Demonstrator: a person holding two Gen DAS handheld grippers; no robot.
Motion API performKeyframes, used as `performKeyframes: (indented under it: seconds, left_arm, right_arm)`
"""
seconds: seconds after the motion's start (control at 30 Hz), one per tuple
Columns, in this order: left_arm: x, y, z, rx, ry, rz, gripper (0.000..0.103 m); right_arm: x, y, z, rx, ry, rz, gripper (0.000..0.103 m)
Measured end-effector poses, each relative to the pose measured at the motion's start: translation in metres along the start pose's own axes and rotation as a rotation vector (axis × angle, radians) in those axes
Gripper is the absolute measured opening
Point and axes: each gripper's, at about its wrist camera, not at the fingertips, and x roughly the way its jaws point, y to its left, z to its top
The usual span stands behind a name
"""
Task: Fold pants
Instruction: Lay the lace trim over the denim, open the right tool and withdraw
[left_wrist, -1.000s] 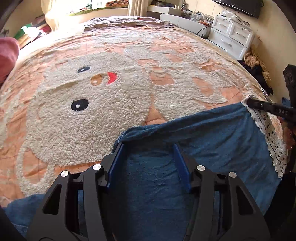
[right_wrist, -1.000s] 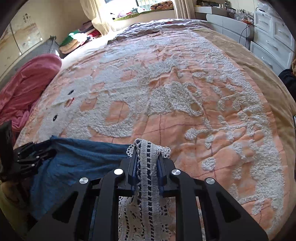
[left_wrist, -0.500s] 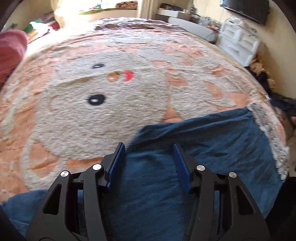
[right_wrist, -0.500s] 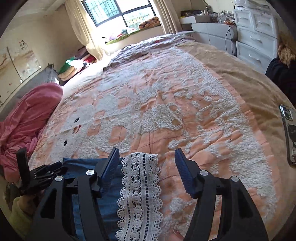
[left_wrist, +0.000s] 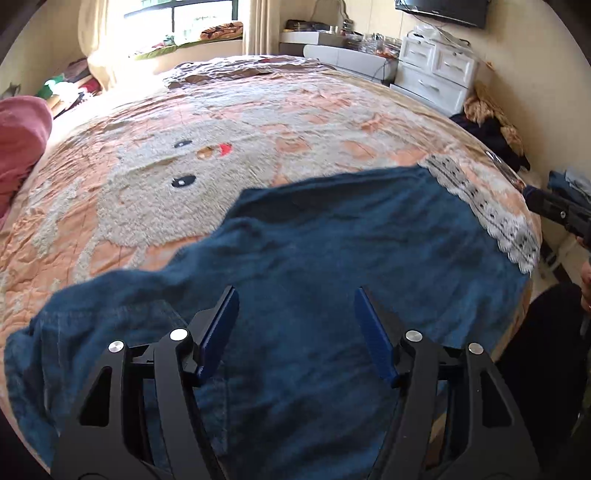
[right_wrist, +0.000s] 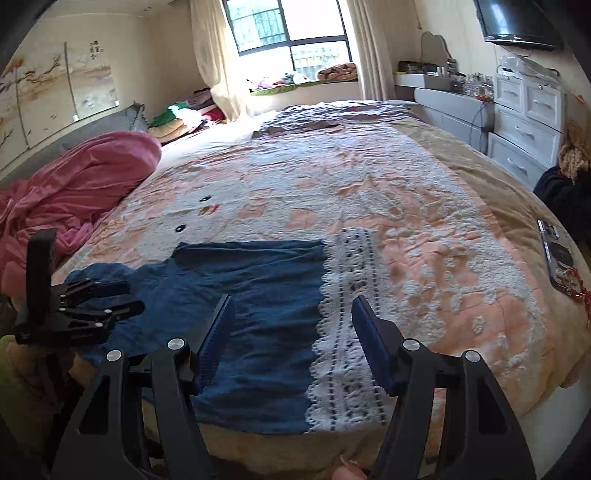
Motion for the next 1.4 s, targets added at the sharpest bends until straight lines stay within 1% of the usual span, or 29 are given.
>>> performKeyframes:
  seconds: [0.03, 0.1, 0.17, 0.2, 0.27, 0.43, 0.5, 0.57, 0.6, 0.63, 0.7, 0.77, 0.83, 0.97, 1.07, 1.17, 1.3, 1.4]
  left_arm:
    - [0.003, -0.001, -0.005, 0.005, 0.014, 0.016, 0.059]
    - [0.007, 0.002, -0.014, -0.004, 0.031, 0.045, 0.059]
    - [0.009, 0.007, -0.02, -0.024, 0.029, 0.043, 0.06]
    - [0.008, 0.009, -0.022, -0.027, 0.021, 0.041, 0.06]
    - [0.009, 0.012, -0.024, -0.04, 0.015, 0.034, 0.061]
    - [0.012, 0.014, -0.026, -0.063, -0.003, 0.025, 0.063]
    - [0.009, 0.013, -0.026, -0.066, -0.002, 0.028, 0.063]
    - [0.002, 0.012, -0.024, -0.08, 0.007, 0.006, 0.063]
    - [-0.002, 0.011, -0.022, -0.09, 0.008, -0.017, 0.064]
    - [-0.007, 0.009, -0.019, -0.094, 0.003, -0.027, 0.064]
    - [-0.017, 0.001, -0.014, -0.077, -0.022, -0.031, 0.065]
    - [-0.024, -0.008, -0.009, -0.054, -0.033, -0.036, 0.074]
    - [-0.03, -0.019, -0.003, -0.035, -0.039, -0.052, 0.076]
    - [-0.037, -0.04, 0.009, -0.007, -0.054, -0.079, 0.085]
    - [-0.037, -0.055, 0.017, 0.021, -0.053, -0.096, 0.09]
    - [-0.034, -0.069, 0.027, 0.06, -0.052, -0.092, 0.092]
    - [-0.027, -0.087, 0.046, 0.11, -0.055, -0.1, 0.093]
    - [-0.013, -0.101, 0.064, 0.167, -0.043, -0.107, 0.093]
  right_arm:
    - [0.006, 0.005, -0.003, -0.001, 0.029, 0.001, 0.064]
    - [0.02, 0.008, -0.012, -0.007, 0.093, -0.034, 0.064]
    - [0.038, 0.002, -0.027, -0.001, 0.174, -0.104, 0.064]
    - [0.044, -0.003, -0.035, 0.012, 0.192, -0.111, 0.064]
    - [0.047, -0.008, -0.045, 0.018, 0.161, -0.099, 0.064]
    - [0.045, -0.005, -0.05, -0.004, 0.123, -0.11, 0.065]
    - [0.035, -0.008, -0.047, 0.035, 0.089, -0.076, 0.065]
    - [0.019, -0.013, -0.043, 0.093, 0.047, -0.035, 0.069]
    - [0.011, -0.015, -0.042, 0.106, 0.03, -0.032, 0.072]
    - [0.004, -0.016, -0.041, 0.116, 0.017, -0.037, 0.074]
    - [-0.01, -0.02, -0.041, 0.138, -0.002, -0.043, 0.077]
    - [-0.022, -0.023, -0.042, 0.163, -0.015, -0.036, 0.084]
    - [-0.031, -0.026, -0.046, 0.183, -0.011, -0.026, 0.086]
    - [-0.049, -0.034, -0.059, 0.215, -0.013, -0.036, 0.089]
    - [-0.056, -0.041, -0.07, 0.245, -0.009, -0.04, 0.09]
    - [-0.056, -0.044, -0.076, 0.272, -0.007, -0.034, 0.09]
    - [-0.046, -0.049, -0.079, 0.31, 0.002, -0.015, 0.09]
    - [-0.038, -0.055, -0.08, 0.359, 0.01, 0.006, 0.089]
